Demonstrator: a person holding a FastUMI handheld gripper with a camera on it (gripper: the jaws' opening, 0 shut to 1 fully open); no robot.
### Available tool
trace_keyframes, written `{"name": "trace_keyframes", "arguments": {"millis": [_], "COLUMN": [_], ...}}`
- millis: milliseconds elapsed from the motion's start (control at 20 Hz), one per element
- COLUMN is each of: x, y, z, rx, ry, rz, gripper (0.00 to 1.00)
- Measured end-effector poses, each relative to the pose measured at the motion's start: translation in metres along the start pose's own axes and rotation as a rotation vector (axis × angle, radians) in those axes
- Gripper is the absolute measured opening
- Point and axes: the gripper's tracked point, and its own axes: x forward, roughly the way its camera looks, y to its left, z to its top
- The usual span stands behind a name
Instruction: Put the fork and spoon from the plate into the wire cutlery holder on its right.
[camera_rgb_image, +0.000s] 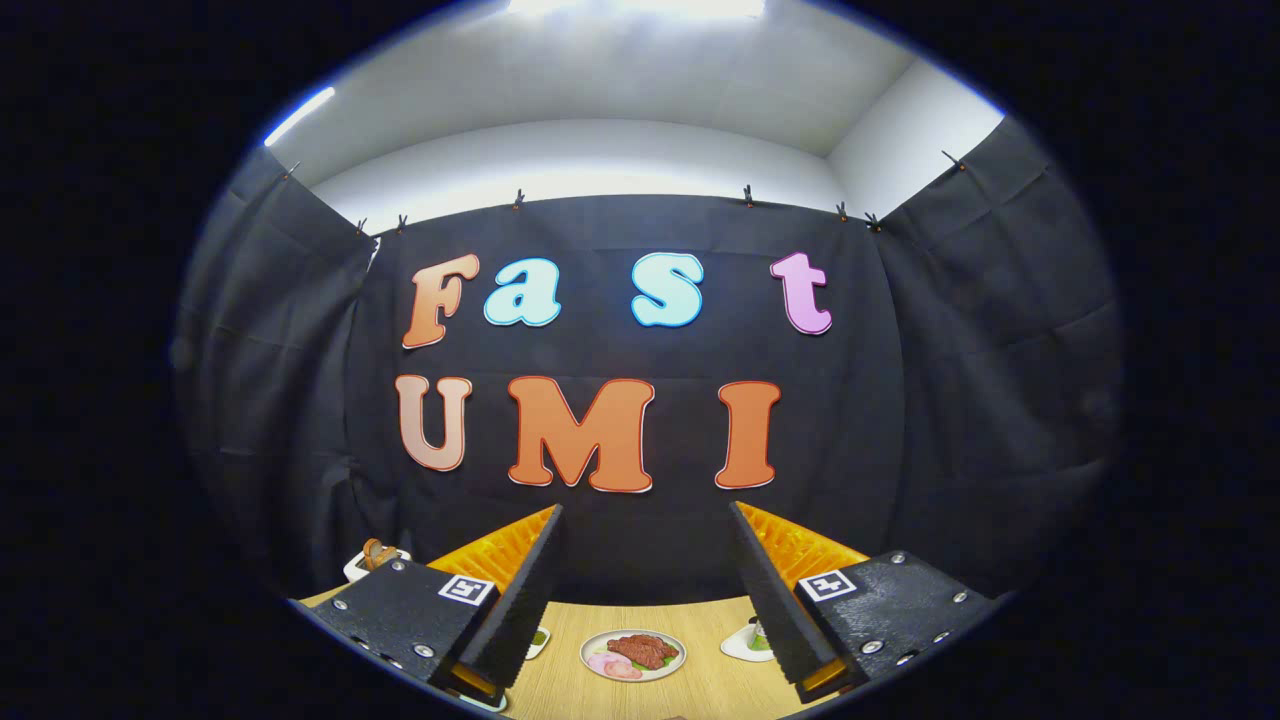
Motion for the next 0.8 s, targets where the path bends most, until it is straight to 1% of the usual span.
{"name": "trace_keyframes", "arguments": {"millis": [100,350,650,800], "x": [-0.001,-0.003,-0.007,-0.013], "y": [-0.003,-0.003,0.01,0.014], "z": [-0.002,-0.004,-0.003,-0.003], "rx": [-0.015,-0.004,-0.005,-0.015], "ry": [0.005,0.014,0.024,0.025], "rz": [-0.012,-0.008,0.008,-0.001], "gripper": [0.95,0.95,0.95,0.96]}}
